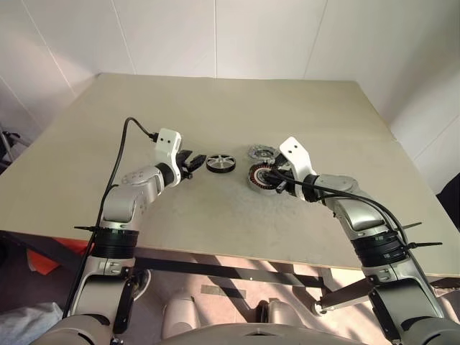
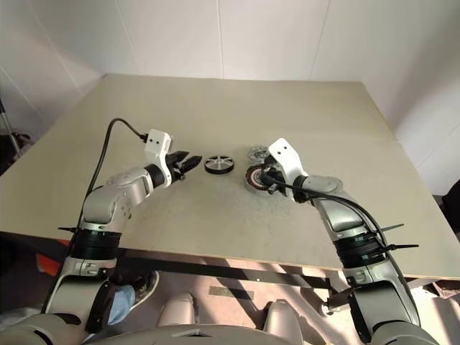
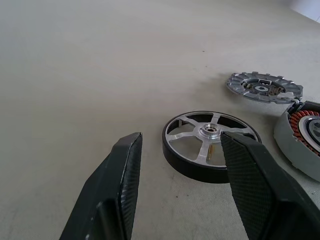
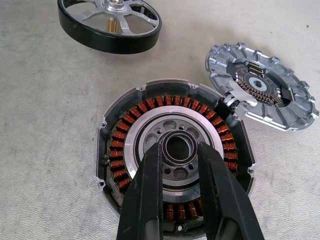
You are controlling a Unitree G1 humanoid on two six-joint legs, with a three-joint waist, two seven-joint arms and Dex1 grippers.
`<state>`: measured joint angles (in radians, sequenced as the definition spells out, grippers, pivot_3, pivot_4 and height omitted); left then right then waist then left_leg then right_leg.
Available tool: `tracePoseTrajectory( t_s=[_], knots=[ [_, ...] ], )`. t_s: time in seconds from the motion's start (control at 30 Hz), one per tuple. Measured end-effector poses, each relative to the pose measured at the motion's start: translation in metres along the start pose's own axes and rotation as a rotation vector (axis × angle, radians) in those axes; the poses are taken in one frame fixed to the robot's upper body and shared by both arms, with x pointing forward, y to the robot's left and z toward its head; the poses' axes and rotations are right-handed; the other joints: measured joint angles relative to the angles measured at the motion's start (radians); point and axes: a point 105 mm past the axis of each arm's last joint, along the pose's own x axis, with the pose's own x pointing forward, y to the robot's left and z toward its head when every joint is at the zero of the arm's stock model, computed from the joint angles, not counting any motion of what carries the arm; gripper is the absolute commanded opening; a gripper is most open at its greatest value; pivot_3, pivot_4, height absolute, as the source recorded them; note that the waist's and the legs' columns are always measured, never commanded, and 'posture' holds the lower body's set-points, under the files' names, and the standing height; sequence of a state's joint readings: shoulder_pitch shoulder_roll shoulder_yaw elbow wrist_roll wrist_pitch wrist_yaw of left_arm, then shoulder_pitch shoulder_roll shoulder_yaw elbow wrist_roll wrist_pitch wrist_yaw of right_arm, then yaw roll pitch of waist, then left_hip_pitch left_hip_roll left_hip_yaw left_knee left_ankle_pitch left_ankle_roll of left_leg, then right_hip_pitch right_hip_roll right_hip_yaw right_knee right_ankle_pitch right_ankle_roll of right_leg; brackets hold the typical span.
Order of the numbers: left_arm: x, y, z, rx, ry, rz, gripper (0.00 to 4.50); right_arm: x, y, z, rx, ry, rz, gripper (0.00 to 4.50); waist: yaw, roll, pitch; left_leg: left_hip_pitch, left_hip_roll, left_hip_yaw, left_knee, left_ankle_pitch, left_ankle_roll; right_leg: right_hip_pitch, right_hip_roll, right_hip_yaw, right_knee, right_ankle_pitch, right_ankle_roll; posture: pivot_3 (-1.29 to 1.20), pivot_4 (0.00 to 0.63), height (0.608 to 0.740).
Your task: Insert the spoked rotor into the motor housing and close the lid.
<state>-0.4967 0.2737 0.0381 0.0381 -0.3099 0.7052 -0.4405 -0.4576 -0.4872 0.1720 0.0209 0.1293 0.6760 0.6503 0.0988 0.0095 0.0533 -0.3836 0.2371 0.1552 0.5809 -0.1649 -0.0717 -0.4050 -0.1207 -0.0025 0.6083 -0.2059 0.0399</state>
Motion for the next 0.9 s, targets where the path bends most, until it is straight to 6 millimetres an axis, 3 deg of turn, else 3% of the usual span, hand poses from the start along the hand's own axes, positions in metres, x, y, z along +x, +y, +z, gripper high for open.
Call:
tracePoseTrajectory(
  t_s=[0.03, 0.07, 0.37, 0.6, 0.9],
  knots=[
    [-0.0001, 0.0002, 0.0, 0.001, 0.0, 0.001, 2.67, 0.0, 0.0001, 0.0, 0.0, 0.0, 0.001, 0.67, 0.0, 0.0, 0.0, 0.0, 0.0, 0.0, 0.0, 0.0, 0.0, 0.0, 0.0, 0.0, 0.0, 0.0, 0.0, 0.0, 0.0, 0.74],
    [-0.0002, 0.0004, 0.0001, 0.001, 0.0, 0.001, 2.67, 0.0, 0.0002, 0.0, 0.0, 0.0, 0.002, 1.42, 0.0, 0.0, 0.0, 0.0, 0.0, 0.0, 0.0, 0.0, 0.0, 0.0, 0.0, 0.0, 0.0, 0.0, 0.0, 0.0, 0.0, 0.74],
    [-0.0003, 0.0007, 0.0, 0.002, 0.001, 0.003, 2.67, -0.001, -0.0013, 0.0024, -0.015, -0.013, -0.005, 4.47, 0.0, 0.0, 0.0, 0.0, 0.0, 0.0, 0.0, 0.0, 0.0, 0.0, 0.0, 0.0, 0.0, 0.0, 0.0, 0.0, 0.0, 0.74],
    [0.0003, 0.0007, -0.002, 0.001, 0.008, 0.002, 2.67, -0.0011, -0.0008, 0.0039, -0.015, -0.019, -0.004, 4.47, 0.0, 0.0, 0.0, 0.0, 0.0, 0.0, 0.0, 0.0, 0.0, 0.0, 0.0, 0.0, 0.0, 0.0, 0.0, 0.0, 0.0, 0.74],
    [0.001, 0.001, -0.0044, -0.001, 0.018, 0.002, 2.67, -0.0015, -0.0017, 0.0048, -0.01, -0.025, -0.007, 1.42, 0.0, 0.0, 0.0, 0.0, 0.0, 0.0, 0.0, 0.0, 0.0, 0.0, 0.0, 0.0, 0.0, 0.0, 0.0, 0.0, 0.0, 0.74]
  ],
)
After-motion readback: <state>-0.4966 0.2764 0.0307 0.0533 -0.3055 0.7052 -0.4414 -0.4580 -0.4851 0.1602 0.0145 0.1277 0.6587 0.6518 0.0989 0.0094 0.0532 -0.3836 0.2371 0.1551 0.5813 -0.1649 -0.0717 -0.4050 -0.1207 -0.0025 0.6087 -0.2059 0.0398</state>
